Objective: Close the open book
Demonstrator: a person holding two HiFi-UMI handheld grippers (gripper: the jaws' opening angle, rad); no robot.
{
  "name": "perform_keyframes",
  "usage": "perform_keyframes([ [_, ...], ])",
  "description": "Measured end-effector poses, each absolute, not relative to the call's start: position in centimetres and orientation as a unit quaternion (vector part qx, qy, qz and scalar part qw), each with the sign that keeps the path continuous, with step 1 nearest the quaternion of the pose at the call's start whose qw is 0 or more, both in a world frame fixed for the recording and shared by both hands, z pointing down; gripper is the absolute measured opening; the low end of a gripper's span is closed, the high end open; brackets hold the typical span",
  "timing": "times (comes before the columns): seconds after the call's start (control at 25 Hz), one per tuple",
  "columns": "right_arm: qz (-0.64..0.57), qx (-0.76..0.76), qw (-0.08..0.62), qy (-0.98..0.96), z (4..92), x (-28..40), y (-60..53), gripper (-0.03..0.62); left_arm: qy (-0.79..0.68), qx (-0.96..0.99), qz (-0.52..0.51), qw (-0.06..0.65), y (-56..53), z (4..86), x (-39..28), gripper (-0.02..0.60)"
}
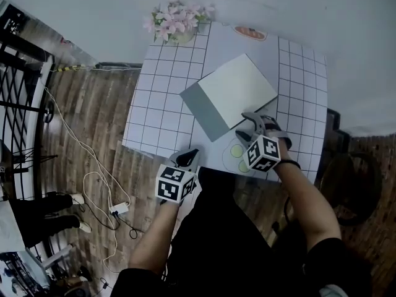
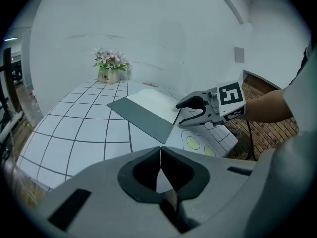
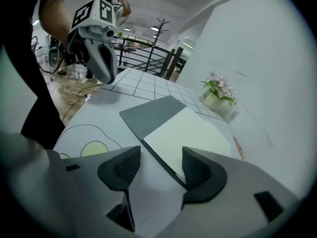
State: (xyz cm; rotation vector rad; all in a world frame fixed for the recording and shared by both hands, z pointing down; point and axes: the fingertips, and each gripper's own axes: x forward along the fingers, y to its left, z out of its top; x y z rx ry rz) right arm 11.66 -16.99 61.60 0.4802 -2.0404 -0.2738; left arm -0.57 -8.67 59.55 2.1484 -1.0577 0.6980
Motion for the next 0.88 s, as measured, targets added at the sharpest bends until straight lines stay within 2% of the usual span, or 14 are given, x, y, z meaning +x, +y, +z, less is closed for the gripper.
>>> perform_keyframes([
  [0.32,-0.135,0.099,0.548,-0.82,63.1,9.9,-16.5,0.25,-0.41,0.811,0.26,0.327,-8.1,60.2,-1.6,0.009],
  [0.68,-0.101,0.063,0.559,-0.821,63.2,9.6,-17.4,0.249,-0.42,0.808,0.251,0.329,-7.8,59.9,-2.9,0.009],
  [0.8,-0.103,0.063,0.563,-0.817,63.2,9.5,-17.6,0.241,-0.424,0.805,0.251,0.33,-7.6,60.0,-3.4,0.009],
  [0.88,-0.12,0.058,0.565,-0.814,63.2,9.3,-17.4,0.196,-0.427,0.803,0.251,0.331,-7.3,60.0,-3.6,0.009],
])
